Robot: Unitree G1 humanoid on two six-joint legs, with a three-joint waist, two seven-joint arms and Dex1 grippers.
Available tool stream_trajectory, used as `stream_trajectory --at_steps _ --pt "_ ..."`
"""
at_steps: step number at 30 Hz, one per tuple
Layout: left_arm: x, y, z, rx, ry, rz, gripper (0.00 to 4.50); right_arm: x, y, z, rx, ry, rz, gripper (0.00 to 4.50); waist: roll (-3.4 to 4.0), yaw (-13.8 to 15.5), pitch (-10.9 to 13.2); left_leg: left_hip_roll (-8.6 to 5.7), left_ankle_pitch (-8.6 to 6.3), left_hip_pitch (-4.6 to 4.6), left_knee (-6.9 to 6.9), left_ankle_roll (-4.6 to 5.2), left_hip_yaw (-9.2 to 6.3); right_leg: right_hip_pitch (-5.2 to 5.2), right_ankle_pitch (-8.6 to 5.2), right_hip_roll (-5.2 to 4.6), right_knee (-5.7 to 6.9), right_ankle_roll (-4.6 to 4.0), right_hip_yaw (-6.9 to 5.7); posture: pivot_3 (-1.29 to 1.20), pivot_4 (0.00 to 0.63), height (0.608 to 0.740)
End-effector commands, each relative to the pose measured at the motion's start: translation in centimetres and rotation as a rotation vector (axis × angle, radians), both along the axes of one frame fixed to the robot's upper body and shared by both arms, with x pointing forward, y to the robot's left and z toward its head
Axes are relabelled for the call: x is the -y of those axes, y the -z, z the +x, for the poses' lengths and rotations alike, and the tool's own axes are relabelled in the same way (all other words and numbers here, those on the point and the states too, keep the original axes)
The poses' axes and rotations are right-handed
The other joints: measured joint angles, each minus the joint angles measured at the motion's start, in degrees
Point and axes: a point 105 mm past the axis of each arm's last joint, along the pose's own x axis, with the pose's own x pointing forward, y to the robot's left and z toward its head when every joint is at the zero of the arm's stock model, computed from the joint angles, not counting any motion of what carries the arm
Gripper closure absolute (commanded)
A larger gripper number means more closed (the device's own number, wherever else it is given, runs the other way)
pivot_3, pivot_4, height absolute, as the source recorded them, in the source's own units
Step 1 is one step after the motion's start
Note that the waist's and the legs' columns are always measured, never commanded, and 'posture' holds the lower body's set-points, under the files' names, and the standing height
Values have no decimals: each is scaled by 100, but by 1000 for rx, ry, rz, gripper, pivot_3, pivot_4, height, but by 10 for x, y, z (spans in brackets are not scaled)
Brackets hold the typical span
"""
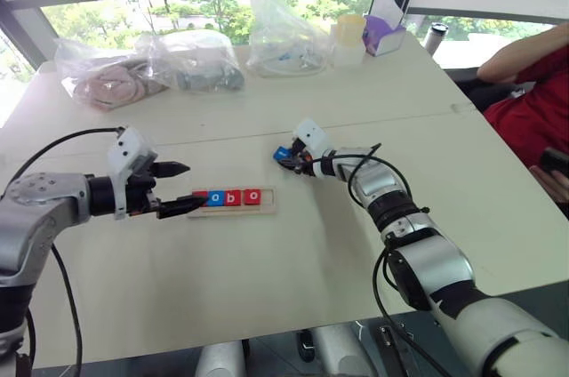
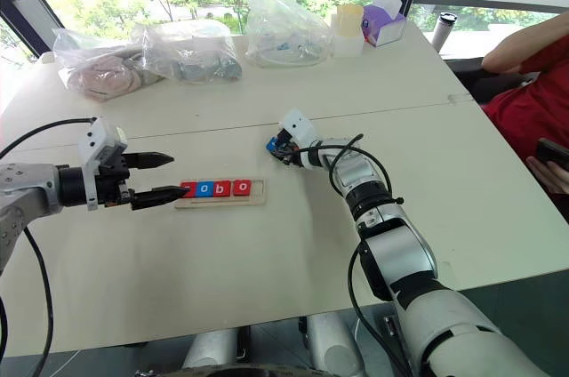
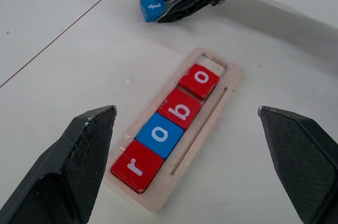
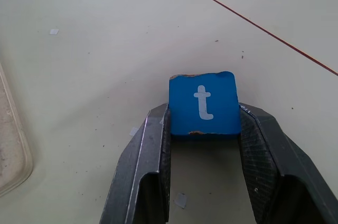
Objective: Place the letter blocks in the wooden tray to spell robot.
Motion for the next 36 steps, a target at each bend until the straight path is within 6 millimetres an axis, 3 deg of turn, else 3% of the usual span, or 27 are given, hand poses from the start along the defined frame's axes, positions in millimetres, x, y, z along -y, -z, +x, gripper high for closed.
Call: stream_trajectory --at_steps 1,3,6,11,17,24,25,29,30,36 --pt "8 -12 1 77 20 15 0 17 -31 8 125 123 48 3344 0 7 0 0 0 -1 0 0 0 -1 0 0 0 0 0 0 150 739" --pt "13 -18 1 100 38 1 0 29 -41 -3 100 226 132 3344 0 56 0 0 0 -6 -1 0 -3 -2 0 -1 1 2 0 0 150 739" --pt "23 -23 2 120 67 -18 0 37 -35 -42 -24 304 230 3344 -3 124 -2 0 0 -12 -2 -1 -6 -3 -6 -3 -1 17 -1 0 150 739" --pt "48 -32 11 183 102 -108 0 59 -21 -94 -78 505 176 3344 1 156 -3 -1 -1 -7 -3 -2 -3 -5 -11 -2 0 18 3 0 150 739" --pt "68 -24 24 196 163 -103 0 72 -12 -107 -126 686 123 3344 -2 96 -4 -16 7 3 11 -14 -2 3 -18 4 -3 -3 21 0 150 739" --pt "68 -16 29 180 189 -80 0 59 7 -111 -229 718 104 3344 -8 -5 -8 -16 7 0 1 -14 -11 2 -16 14 -2 -2 33 0 150 739" --pt "68 -15 29 177 191 -78 0 54 7 -111 -246 716 127 2276 -8 -6 -8 -15 7 0 -3 -13 -12 0 -14 16 -3 1 34 0 150 739" --pt "66 -13 29 170 195 -71 0 53 1 -112 -241 701 134 333 -8 4 -8 -12 6 -2 -5 -13 -19 -2 -15 21 -2 0 33 0 150 739" --pt "65 -13 29 169 194 -67 0 55 -4 -113 -230 691 136 45 -8 5 -8 -13 6 -2 -3 -13 -19 0 -16 20 -3 -3 34 0 150 739" --pt "54 -9 25 144 184 -33 0 83 -53 -107 31 409 -2 45 -7 3 -7 -45 7 -10 2 -13 -12 4 -24 6 -15 9 55 0 150 739"
